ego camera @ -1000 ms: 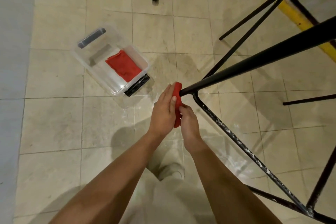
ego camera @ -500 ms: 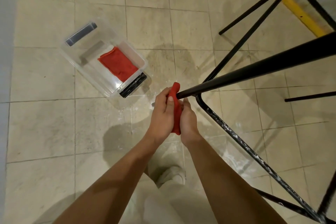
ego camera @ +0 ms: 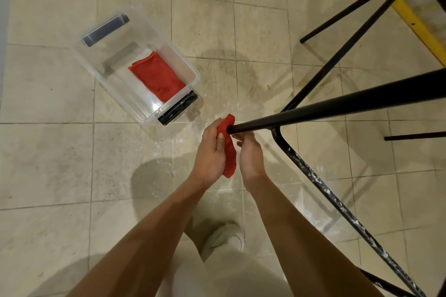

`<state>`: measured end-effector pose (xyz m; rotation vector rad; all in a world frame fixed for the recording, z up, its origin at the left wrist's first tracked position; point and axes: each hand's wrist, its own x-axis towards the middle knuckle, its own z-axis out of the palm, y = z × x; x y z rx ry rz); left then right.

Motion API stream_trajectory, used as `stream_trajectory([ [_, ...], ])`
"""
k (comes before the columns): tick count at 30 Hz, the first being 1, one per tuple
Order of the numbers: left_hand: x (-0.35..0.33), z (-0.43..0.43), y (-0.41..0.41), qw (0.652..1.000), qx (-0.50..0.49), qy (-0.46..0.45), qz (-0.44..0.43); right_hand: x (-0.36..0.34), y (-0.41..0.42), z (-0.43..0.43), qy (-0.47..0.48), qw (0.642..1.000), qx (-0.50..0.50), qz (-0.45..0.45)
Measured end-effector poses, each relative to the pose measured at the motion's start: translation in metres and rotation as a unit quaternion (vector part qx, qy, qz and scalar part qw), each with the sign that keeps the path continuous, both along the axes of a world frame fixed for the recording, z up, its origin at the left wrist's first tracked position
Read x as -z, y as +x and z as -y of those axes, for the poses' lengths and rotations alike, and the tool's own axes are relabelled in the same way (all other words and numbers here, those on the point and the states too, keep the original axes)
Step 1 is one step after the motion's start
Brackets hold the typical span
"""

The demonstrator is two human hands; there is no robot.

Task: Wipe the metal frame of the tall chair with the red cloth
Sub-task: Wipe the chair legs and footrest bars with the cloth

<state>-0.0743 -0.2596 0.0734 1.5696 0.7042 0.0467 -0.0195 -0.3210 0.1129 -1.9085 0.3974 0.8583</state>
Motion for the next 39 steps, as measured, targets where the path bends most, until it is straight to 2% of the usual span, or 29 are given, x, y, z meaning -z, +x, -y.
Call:
stream_trajectory([
  [8,0.047,-0.019,0.004,0.994,0.002,-0.062,-0.091,0.024,0.003,-0.011,0.005,0.998,0.041,-0.056],
  [12,0.053,-0.028,0.01,0.986,0.024,-0.104,-0.13,0.032,0.004,-0.018,0.008,0.997,0.051,-0.053],
  [17,0.036,-0.035,0.006,0.983,0.058,-0.168,-0.041,0.042,0.011,-0.021,0.04,0.996,0.076,-0.017],
  [21,0.041,-0.04,0.009,0.984,0.07,-0.16,-0.04,0.046,0.015,-0.021,0.036,0.995,0.081,-0.039],
  [28,0.075,-0.056,0.027,0.976,0.108,-0.114,-0.149,0.057,0.011,-0.024,0.029,0.997,0.054,-0.057],
  [31,0.076,-0.055,0.03,0.972,0.096,-0.133,-0.168,0.058,0.009,-0.022,0.032,0.997,0.038,-0.051],
  [34,0.065,-0.047,0.024,0.972,0.043,-0.169,-0.156,0.059,0.009,-0.021,0.037,0.998,0.029,-0.044],
  [39,0.036,-0.023,0.005,0.979,-0.024,-0.198,-0.049,0.056,0.018,-0.022,0.025,0.994,0.063,-0.081],
])
